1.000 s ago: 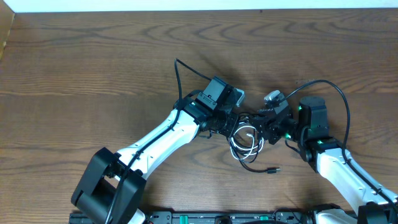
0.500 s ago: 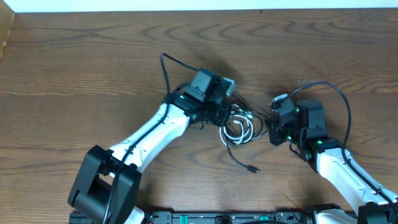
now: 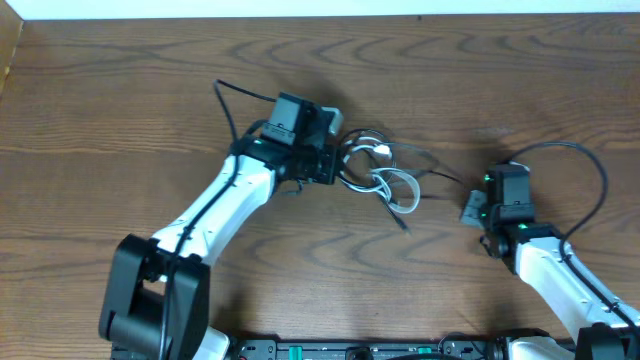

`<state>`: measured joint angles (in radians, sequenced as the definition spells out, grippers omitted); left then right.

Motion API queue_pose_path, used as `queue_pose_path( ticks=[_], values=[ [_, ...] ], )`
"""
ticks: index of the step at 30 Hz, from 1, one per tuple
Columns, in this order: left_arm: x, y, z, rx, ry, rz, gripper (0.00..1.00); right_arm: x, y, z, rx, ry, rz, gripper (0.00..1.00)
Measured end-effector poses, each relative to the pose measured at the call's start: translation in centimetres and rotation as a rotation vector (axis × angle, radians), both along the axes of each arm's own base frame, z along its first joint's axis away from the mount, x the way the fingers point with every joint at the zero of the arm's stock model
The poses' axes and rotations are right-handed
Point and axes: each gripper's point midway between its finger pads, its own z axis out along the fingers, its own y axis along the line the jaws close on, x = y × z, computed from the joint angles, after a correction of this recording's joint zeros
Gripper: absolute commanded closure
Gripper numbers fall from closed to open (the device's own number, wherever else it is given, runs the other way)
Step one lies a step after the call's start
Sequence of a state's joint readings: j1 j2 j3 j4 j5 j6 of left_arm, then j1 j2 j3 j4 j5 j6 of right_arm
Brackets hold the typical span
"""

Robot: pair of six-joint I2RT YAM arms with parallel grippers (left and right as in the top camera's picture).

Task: Untangle cables
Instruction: 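Lift the bundle higher with the left gripper, letting loops hang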

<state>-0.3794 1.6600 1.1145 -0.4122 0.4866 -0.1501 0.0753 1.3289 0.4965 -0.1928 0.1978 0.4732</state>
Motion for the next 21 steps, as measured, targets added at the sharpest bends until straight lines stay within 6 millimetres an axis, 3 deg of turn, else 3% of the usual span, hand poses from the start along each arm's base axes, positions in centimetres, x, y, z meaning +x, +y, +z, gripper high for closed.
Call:
queue_pose_path(
  ticks=[2,3,5,7,9,12,17,21],
  values=[
    [0.6,0.9,0.7,0.001,-0.021,0.031,0.93,0.1,-1.2,0.2,-0.005,-0.014,-0.06,0.75],
    [0.8,1.3,1.0,0.001,-0.028,0.046,0.92,0.5,-1.3,0.4,0.007,-0.036,-0.073,0.78],
    [0.8,1.2,1.6,-0.011,-0.038,0.048,0.92,1.4,-0.5,0.8,0.053,-0.072,-0.047,0.72],
    [0.1,0.2,1.9,-0.038,-0.026,0.022,0.93,3.1,2.1,1.9,0.154,-0.144,0.072,0.6],
    [-0.6,-0.9,2.1,-0.061,-0.015,-0.013,0.93,4.4,4.8,3.4,0.225,-0.223,0.22,0.55],
    [-2.4,-3.1,2.7,-0.115,-0.007,-0.12,0.93,4.7,9.7,5.3,0.299,-0.3,0.49,0.39],
    [-5.5,-6.0,3.3,-0.179,0.012,-0.283,0.93,2.9,14.6,6.2,0.299,-0.334,0.814,0.35],
    [-7.1,-7.2,4.2,-0.249,0.028,-0.368,0.92,2.0,16.4,6.3,0.278,-0.35,0.939,0.37]
  ],
)
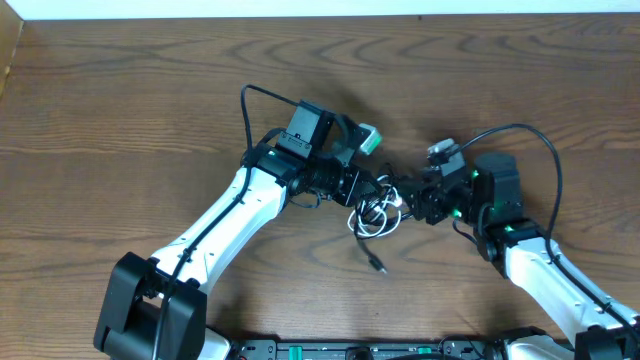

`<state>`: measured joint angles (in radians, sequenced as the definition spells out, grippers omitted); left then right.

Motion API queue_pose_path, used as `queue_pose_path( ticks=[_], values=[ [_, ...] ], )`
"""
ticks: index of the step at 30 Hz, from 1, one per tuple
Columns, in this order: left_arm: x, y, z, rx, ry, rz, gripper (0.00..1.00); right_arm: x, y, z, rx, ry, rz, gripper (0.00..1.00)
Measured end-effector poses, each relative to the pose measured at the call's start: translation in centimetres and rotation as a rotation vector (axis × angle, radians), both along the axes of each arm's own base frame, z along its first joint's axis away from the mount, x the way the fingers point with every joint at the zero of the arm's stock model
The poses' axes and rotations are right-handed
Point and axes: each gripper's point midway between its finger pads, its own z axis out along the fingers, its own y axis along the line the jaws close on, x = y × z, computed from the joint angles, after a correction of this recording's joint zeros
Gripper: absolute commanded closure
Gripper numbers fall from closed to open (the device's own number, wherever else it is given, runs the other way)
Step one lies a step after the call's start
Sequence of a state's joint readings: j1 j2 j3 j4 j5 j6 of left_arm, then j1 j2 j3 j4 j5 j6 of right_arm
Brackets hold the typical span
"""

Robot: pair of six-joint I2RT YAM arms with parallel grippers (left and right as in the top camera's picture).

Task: Untangle cables
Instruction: 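Lift the bundle higher with the left gripper, letting loops hang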

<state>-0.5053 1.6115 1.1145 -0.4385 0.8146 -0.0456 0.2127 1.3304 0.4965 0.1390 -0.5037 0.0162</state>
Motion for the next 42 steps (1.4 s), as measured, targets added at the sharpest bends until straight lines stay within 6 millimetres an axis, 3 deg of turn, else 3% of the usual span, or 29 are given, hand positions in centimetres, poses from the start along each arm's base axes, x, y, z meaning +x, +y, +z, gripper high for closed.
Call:
queue_pose_path(
  ticks=[2,5,6,10,13,15,18,20,23,27,32,35,37,38,42],
  values=[
    [-0.4,-0.2,0.3,-0.024,0.004,-0.024,0.93,-0.2,0.3,0.0,-0.009,-0.009,0.026,0.47],
    [-0.7,-0.5,0.7,-0.05,0.003,-0.049,0.93,-0.7,0.4,-0.4,-0.021,0.004,0.047,0.86],
    [-0.7,-0.6,0.9,-0.059,-0.001,-0.054,0.93,-1.0,0.4,-0.7,-0.025,0.016,0.053,0.92],
    [-0.8,-0.9,1.3,-0.087,-0.005,-0.07,0.93,-1.8,0.7,-1.1,-0.019,0.047,0.084,0.99],
    [-0.4,-0.8,1.3,-0.081,-0.018,-0.061,0.93,-2.0,0.7,-1.2,-0.023,0.048,0.097,0.99],
    [0.8,0.1,0.5,-0.024,-0.041,-0.003,0.93,-1.6,-0.6,-2.2,-0.085,0.072,0.018,0.99],
    [4.2,3.5,-0.9,0.084,-0.049,0.176,0.93,-1.4,-6.0,-5.2,-0.271,0.198,-0.285,0.99],
    [6.6,6.8,-1.3,0.124,-0.034,0.315,0.93,-1.8,-8.9,-6.1,-0.358,0.247,-0.436,0.99],
    [8.3,9.9,-1.2,0.137,-0.012,0.436,0.93,-2.3,-12.3,-6.6,-0.409,0.294,-0.62,0.99],
    [9.1,12.3,0.0,0.121,0.019,0.552,0.93,-2.1,-14.6,-6.4,-0.357,0.33,-0.789,0.99],
    [9.8,18.8,0.9,0.212,0.045,0.825,0.93,-2.5,-18.6,-6.4,-0.335,0.358,-0.992,0.97],
    [9.3,19.6,0.8,0.246,0.063,0.878,0.93,-1.8,-18.9,-6.0,-0.291,0.337,-1.019,0.88],
    [9.1,19.2,0.8,0.239,0.077,0.873,0.93,-0.6,-17.7,-5.4,-0.228,0.305,-0.956,0.8],
    [9.0,18.8,0.8,0.232,0.082,0.864,0.93,0.2,-16.7,-5.0,-0.189,0.283,-0.902,0.68],
    [8.7,15.4,2.0,0.136,0.066,0.741,0.92,2.5,-10.7,-2.4,-0.011,0.175,-0.546,0.6]
  ],
)
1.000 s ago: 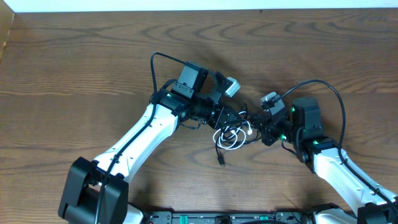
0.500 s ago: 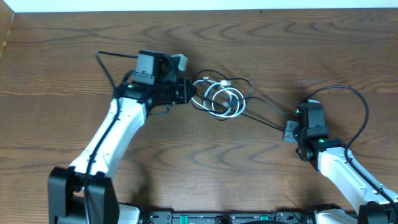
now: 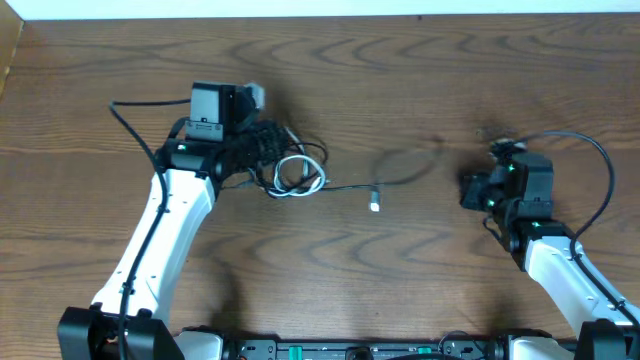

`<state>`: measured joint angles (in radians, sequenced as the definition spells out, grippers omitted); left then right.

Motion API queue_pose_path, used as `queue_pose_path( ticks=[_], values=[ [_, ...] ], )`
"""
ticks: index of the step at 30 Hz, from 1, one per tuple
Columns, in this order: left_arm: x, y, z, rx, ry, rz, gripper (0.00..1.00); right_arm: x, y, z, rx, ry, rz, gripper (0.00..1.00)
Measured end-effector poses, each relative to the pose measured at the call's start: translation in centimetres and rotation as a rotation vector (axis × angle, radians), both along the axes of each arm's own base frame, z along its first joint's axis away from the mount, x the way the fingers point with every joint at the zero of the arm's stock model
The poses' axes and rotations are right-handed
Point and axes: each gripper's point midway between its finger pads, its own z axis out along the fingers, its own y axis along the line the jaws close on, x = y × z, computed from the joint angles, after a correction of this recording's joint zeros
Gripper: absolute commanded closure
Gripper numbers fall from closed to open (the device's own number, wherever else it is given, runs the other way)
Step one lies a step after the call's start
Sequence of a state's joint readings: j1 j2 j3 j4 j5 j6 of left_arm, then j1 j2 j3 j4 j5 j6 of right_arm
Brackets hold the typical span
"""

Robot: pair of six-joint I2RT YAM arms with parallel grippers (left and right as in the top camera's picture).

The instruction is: Untangle cables

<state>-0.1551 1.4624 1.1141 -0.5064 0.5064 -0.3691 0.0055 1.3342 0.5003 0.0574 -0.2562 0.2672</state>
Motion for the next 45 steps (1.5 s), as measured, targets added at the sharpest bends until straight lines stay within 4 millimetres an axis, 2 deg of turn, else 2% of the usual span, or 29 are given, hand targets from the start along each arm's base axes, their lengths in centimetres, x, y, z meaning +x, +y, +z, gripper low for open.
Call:
queue_pose_path(
  ticks=[2,5,7,8,11,13,16,20,25,30,34,39,42,45],
  values=[
    [-0.3,-2.6,1.4,-0.076,-0.051,-0.106,0.93,-0.1,2.8,1.4,0.076,-0.06,0.161,0.59],
    [-1.1,-6.5,3.9,-0.202,-0.143,-0.282,0.92,-0.6,4.8,2.2,0.127,-0.093,0.274,0.59],
    [-1.8,-8.2,5.3,-0.266,-0.189,-0.37,0.92,-0.9,5.5,2.4,0.142,-0.096,0.313,0.57],
    [-2.3,-9.0,5.9,-0.295,-0.207,-0.413,0.88,-1.0,5.6,2.4,0.141,-0.097,0.32,0.57],
    [-2.9,-9.8,6.5,-0.325,-0.223,-0.46,0.57,-1.2,5.5,2.1,0.137,-0.085,0.323,0.57],
    [-2.6,-9.2,5.7,-0.281,-0.206,-0.428,0.52,-1.2,5.5,2.0,0.134,-0.08,0.322,0.56],
    [-1.6,-6.5,2.3,-0.095,-0.129,-0.282,0.48,-1.5,5.5,1.7,0.134,-0.063,0.323,0.56],
    [-2.4,-3.4,-0.8,0.076,-0.013,-0.176,0.48,-1.7,5.4,1.4,0.13,-0.048,0.317,0.55],
    [-3.7,-2.5,-2.2,0.142,0.058,-0.159,0.48,-1.6,5.1,1.3,0.117,-0.046,0.304,0.55],
    [-4.5,-4.1,-3.1,0.167,0.073,-0.214,0.47,-1.5,4.9,1.2,0.11,-0.044,0.297,0.54],
    [-5.8,-6.3,-5.5,0.223,0.098,-0.345,0.47,-1.5,4.9,1.2,0.106,-0.043,0.293,0.53],
    [-7.4,-8.7,-8.8,0.405,0.036,-0.596,0.46,-1.5,4.7,1.1,0.1,-0.041,0.287,0.53],
    [-7.5,-10.6,-9.1,0.494,-0.08,-0.721,0.46,-1.5,4.6,1.0,0.093,-0.038,0.28,0.53],
    [-7.3,-12.3,-9.0,0.513,-0.157,-0.773,0.46,-1.4,4.5,1.0,0.089,-0.038,0.276,0.53]
  ],
)
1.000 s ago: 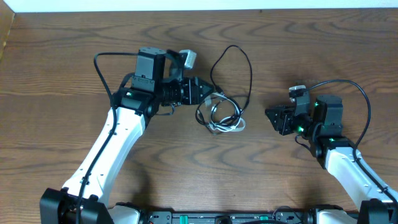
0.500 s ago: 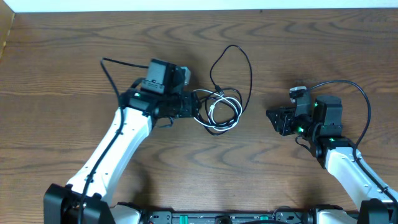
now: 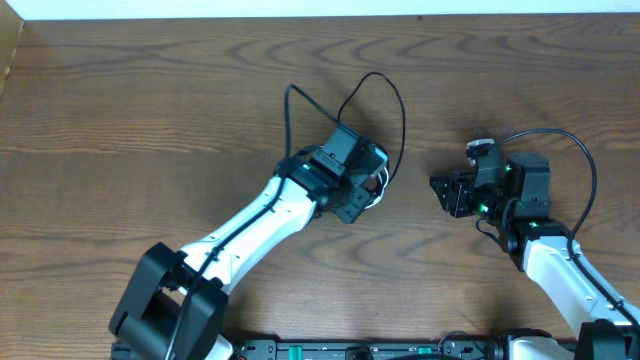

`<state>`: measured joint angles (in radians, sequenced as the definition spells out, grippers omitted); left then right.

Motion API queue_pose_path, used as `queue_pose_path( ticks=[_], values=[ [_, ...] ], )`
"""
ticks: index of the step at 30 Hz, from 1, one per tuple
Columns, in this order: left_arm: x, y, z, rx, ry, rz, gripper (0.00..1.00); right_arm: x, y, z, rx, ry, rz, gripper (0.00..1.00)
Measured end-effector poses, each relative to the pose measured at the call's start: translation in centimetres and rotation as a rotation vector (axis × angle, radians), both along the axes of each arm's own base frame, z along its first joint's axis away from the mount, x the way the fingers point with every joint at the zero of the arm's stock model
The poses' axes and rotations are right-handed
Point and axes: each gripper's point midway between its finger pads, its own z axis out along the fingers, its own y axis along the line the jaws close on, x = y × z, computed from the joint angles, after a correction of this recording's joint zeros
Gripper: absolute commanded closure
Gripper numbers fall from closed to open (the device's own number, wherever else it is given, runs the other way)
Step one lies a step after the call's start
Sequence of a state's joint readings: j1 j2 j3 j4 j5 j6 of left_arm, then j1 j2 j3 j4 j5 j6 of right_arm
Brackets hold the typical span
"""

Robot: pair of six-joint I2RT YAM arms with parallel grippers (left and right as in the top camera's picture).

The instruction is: Untangle cables

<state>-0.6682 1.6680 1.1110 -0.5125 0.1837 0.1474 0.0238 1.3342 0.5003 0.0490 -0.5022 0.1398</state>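
Only a few loops of the white cable bundle (image 3: 378,182) show in the overhead view; the rest lies under my left gripper (image 3: 368,183). That gripper is at the table's middle, pressed down and shut on the bundle. A short way to the right, my right gripper (image 3: 440,192) points left toward the bundle, a small gap away, its dark fingers spread with nothing seen between them. No loose cable end shows on the wood.
The left arm's own black lead (image 3: 385,95) arches above the left wrist. The right arm's black lead (image 3: 575,160) curves behind the right wrist. The wooden table (image 3: 150,120) runs to a white edge at the far side.
The left gripper has moved from the left part of the table to the middle with the bundle, and the trailing cable end no longer shows. The right gripper has come slightly left toward it.
First the left gripper was at the bundle in the middle, the right one held back. Then both met at the bundle. Then they stood far apart, the bundle at the left with one end stretched out. Now both are near the middle again.
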Motion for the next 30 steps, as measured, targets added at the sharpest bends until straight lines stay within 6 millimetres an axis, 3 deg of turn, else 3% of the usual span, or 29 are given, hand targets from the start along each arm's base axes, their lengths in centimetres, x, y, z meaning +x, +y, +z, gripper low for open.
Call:
queue_pose_path(
  ticks=[7,12,17,19,21,23,27,30],
  values=[
    [-0.6,-1.4,-3.8,0.055,0.031,-0.061,0.46,0.0,0.0,0.0,-0.001,0.0,-0.001,0.53],
    [-0.4,-3.1,-4.5,0.035,0.001,-0.099,0.46,0.0,0.0,0.0,-0.001,0.0,-0.001,0.53],
    [-1.1,-3.3,-6.5,0.066,0.037,-0.113,0.47,0.0,0.0,0.0,-0.001,0.0,-0.001,0.53],
    [-1.6,-3.5,-7.2,0.077,0.049,-0.126,0.58,0.0,0.0,0.0,-0.001,0.0,-0.001,0.53],
    [-1.7,-3.7,-7.3,0.084,0.042,-0.136,0.81,0.0,0.0,0.0,-0.001,0.0,-0.001,0.53],
    [-1.6,-3.7,-7.4,0.092,0.034,-0.133,0.92,0.0,0.0,0.0,-0.001,0.0,-0.001,0.53],
    [-1.4,-3.6,-6.9,0.095,0.022,-0.125,0.92,0.0,0.0,0.0,-0.001,0.0,-0.001,0.53],
    [-0.8,-3.8,-4.4,0.048,-0.02,-0.094,0.92,0.0,0.0,0.0,-0.001,0.0,-0.001,0.53]
  ],
)
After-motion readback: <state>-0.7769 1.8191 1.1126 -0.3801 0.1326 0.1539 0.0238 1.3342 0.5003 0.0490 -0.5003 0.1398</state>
